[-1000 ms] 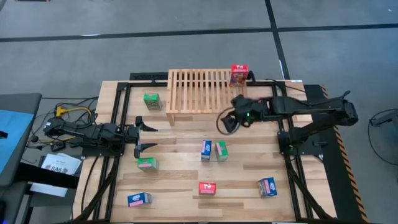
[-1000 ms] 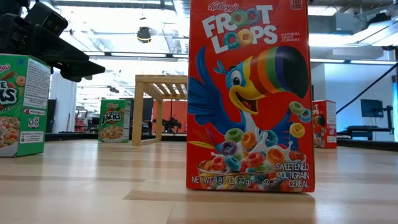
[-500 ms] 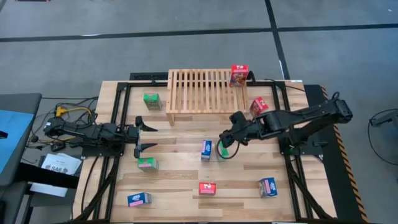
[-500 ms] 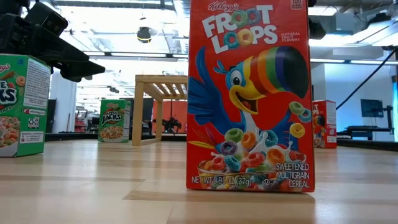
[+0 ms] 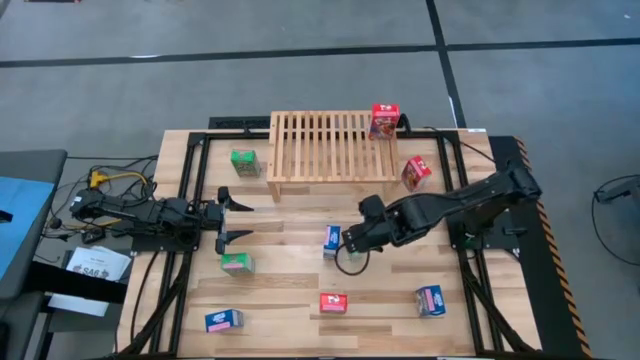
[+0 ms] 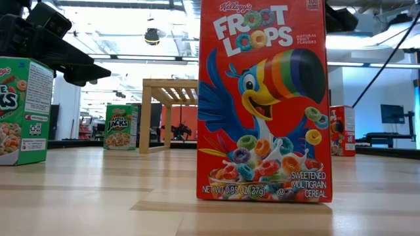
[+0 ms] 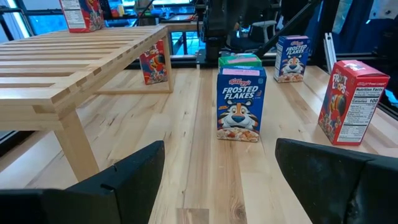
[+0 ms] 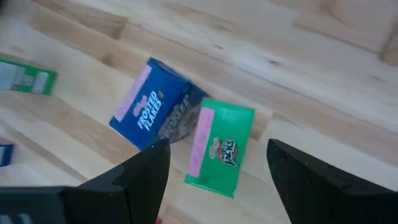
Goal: Stack cereal on shelf
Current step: Put the bottom right green cereal box on the shelf
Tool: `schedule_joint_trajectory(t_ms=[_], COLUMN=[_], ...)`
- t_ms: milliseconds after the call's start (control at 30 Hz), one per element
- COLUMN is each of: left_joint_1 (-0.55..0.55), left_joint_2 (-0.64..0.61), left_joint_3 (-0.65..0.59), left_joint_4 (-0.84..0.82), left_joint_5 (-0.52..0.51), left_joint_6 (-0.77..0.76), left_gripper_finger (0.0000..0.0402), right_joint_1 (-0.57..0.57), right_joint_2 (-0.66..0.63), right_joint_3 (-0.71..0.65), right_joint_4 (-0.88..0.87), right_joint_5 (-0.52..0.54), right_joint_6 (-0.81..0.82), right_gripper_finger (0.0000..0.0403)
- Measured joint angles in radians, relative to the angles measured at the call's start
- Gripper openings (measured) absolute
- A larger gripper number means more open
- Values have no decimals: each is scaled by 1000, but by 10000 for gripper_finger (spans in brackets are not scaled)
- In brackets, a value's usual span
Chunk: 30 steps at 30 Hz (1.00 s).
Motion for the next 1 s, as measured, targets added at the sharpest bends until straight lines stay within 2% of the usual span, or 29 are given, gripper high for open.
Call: schedule_joint_trajectory(t_ms=[500, 1000], left_joint_1=[0, 0], left_joint_2=[0, 0], left_joint_3=[0, 0], left_joint_4=[0, 0], left_joint_5=[0, 0], left_joint_6=[0, 0], left_gripper_finger=[298, 298], right_joint_1=[2, 4], right_joint_2=[110, 112], right_joint_3=[16, 3], right_joint_4=[-22, -20], right_joint_5=[-6, -3], right_joint_6=[54, 68], right_gripper_finger=[293, 293])
